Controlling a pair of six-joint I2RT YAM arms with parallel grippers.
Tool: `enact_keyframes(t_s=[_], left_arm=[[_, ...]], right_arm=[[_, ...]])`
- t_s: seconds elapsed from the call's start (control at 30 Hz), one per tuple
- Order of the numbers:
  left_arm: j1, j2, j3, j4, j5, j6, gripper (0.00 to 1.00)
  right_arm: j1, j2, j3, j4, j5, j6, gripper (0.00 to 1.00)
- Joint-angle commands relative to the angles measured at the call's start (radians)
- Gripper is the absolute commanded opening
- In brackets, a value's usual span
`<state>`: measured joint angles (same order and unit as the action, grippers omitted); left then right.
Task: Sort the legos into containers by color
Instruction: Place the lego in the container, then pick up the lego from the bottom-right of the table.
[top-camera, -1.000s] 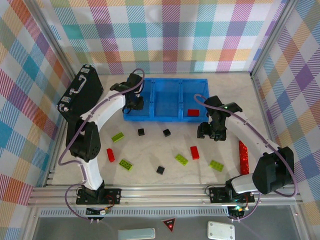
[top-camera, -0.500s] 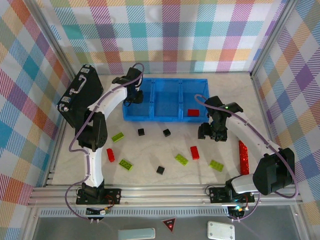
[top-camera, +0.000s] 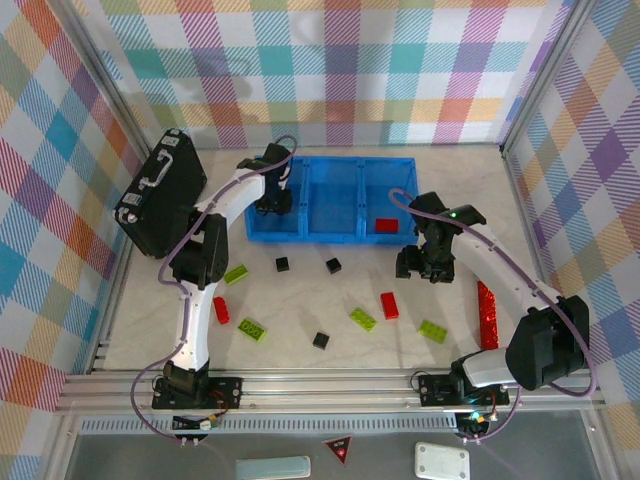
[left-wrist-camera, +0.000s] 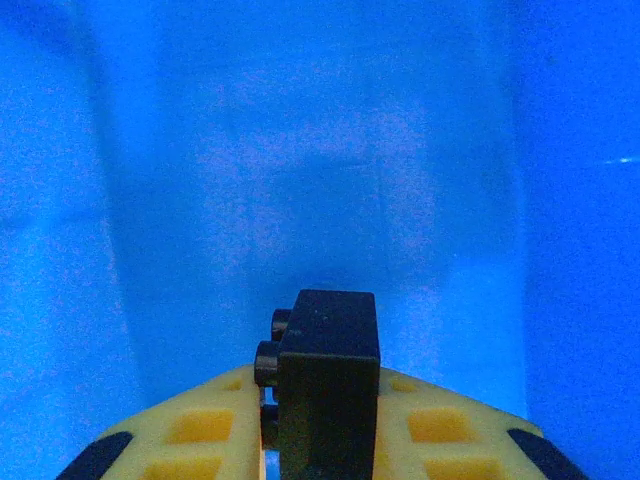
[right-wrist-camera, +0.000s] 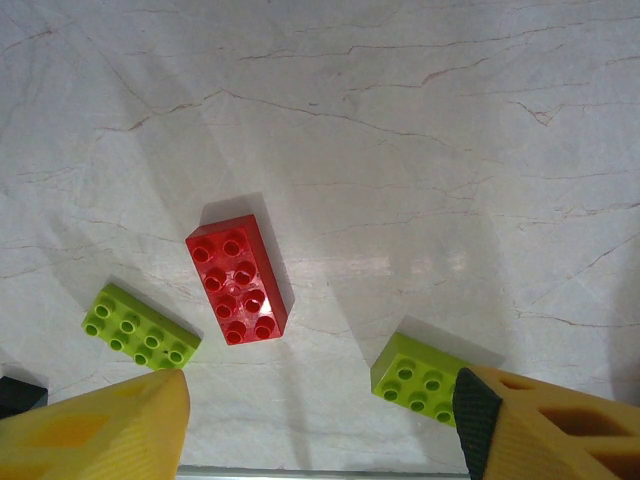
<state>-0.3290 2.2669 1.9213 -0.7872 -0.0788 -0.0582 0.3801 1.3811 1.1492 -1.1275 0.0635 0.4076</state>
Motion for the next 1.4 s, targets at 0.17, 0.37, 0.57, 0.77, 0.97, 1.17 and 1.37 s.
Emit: enact_keyframes(t_s=[0.17,0.37,0.57,0.77,0.97,1.17,1.37], left_arm=[[0.008,0.022,0.033,-0.036,0.018,-0.011,0.34],[0.009,-0.033,0.043,-0.045,0.032,-0.017,0.40],[0.008,-0.093,0.061,-0.079,0.045,-0.015,0.40],[0.008,-0.179,0.045,-0.130,0.047,-0.002,0.40],[0.014,-0.312,-0.075,-0.154,0.055,0.005,0.41],[0.025,-0.463,-0.225,-0.157,0.079,0.014,0.42],[0.031,-0.577,-0.305,-0.177,0.100,0.037,0.45]], right_arm=[[0.003,0.000,0.006,-0.016,-0.003,0.002,0.71],[0.003,0.001,0.016,0.005,-0.011,0.002,0.71],[0.003,0.011,0.022,0.021,-0.022,-0.003,0.71],[0.005,0.030,0.017,0.021,-0.029,-0.005,0.71],[0.006,0.017,-0.008,0.012,-0.009,0.018,0.71],[0.008,-0.025,-0.063,0.014,-0.011,0.073,0.70],[0.008,-0.076,-0.134,0.024,-0.015,0.133,0.71]])
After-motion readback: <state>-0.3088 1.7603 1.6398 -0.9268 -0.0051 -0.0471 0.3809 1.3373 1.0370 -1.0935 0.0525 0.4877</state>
